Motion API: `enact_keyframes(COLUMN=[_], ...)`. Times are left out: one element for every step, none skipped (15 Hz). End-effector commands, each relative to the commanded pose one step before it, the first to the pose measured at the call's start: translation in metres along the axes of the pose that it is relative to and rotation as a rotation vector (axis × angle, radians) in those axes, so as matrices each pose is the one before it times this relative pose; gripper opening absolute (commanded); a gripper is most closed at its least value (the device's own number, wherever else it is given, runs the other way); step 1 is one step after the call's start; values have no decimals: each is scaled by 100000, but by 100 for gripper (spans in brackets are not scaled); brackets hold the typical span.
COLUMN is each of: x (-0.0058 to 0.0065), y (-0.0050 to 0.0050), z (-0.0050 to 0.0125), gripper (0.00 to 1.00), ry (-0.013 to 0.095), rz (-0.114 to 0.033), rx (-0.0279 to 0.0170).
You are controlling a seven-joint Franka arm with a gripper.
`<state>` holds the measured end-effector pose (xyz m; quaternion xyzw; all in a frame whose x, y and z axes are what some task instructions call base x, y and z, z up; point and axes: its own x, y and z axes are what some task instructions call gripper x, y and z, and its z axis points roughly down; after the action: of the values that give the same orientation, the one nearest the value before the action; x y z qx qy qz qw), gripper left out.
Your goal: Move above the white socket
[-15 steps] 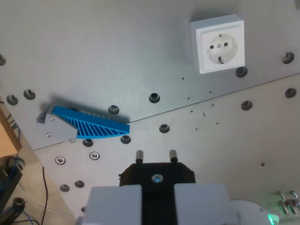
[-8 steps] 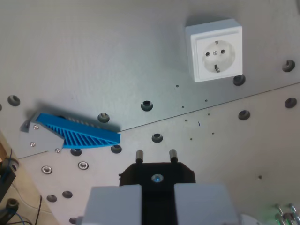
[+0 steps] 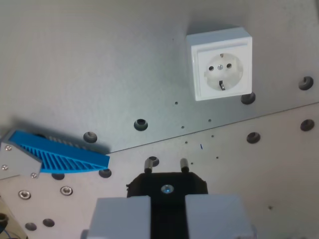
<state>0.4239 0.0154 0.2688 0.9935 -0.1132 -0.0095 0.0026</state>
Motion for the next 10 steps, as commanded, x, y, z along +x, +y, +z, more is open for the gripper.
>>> enact_keyframes(x=[59,-66,-70,-74,-78,-82,-87,-90,-95,-97], y=[994,230,238,242,248,254,256,254,251,247], z=[1665,500,500,500,500,500,500,500,500,500], gripper=[0,0,0,0,0,0,0,0,0,0], ry=[7308,171,-146,-84,175,112,-168,100,148,465], rz=[-6169,-522,-250,-378,-200,-430,-552,-298,-425,-10], rx=[1900,37,-78,-48,-65,1,-72,-87,8,-34])
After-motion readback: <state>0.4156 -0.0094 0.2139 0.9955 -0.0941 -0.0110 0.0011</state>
